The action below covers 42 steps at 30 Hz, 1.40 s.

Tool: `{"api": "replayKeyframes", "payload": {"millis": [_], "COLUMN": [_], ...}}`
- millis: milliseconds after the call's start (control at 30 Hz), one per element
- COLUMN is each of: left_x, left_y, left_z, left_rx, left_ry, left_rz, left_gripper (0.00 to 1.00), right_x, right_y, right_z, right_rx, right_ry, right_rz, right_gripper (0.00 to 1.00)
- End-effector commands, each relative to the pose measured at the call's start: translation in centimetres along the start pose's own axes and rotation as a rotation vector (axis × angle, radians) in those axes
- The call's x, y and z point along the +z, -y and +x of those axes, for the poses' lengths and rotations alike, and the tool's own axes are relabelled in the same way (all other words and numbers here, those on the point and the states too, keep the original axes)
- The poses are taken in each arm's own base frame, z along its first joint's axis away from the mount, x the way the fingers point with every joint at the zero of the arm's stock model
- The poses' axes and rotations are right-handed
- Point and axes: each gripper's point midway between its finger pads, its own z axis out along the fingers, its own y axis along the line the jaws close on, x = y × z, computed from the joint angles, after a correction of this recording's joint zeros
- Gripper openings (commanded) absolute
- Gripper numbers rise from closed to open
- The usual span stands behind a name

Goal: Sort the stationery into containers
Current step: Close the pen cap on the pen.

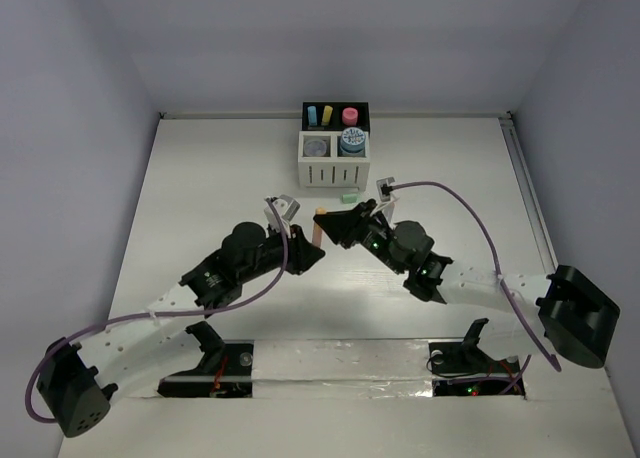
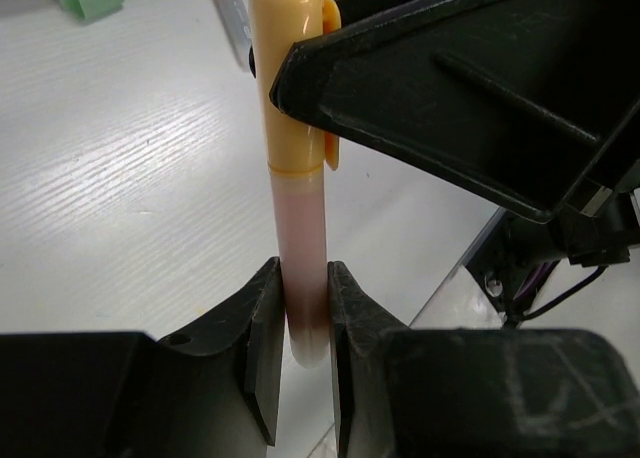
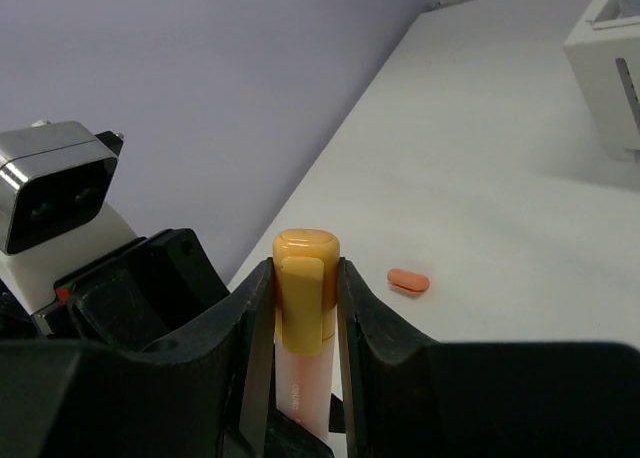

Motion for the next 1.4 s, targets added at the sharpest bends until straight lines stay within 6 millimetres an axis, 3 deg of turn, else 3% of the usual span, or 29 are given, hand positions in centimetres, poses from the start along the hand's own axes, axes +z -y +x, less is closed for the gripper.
{"api": "replayKeyframes", "payload": {"millis": [0,533,733,933,1100,1367], "left_x": [-5.8,-3.5,-3.8,-4.5,-4.1,-3.3], "left_y": [9.1,9.5,9.4,10.0,10.5,8.8], "left_z": [-19.4,-21.0,-21.3,-23.0,-23.1,-23.4], "left_rx": [0.071,0.125,0.136,0.175,0.197,0.185], "left_ry": [0.637,0.607,0.620,0.648,0.644,0.699], "left_rz": [0.231,0.203,0.180,0.164,0.173,0.109], "left_gripper": [0.00,0.00,0.00,0.00,0.00,0.00], "right_x": [-5.6,-6.7,-7.7,-9.0,-9.5,-11.1], "right_y": [3.6,4.6,5.6,7.5,7.8,7.3], "right_z": [13.2,15.4,16.3,18.2,18.7,20.4], "right_rx": [0.017,0.019,0.016,0.011,0.024,0.062], "right_ry": [-0.460,-0.541,-0.579,-0.648,-0.667,-0.737], "right_rz": [0.079,0.124,0.160,0.221,0.232,0.232], "right_gripper": [0.00,0.00,0.00,0.00,0.00,0.00]}}
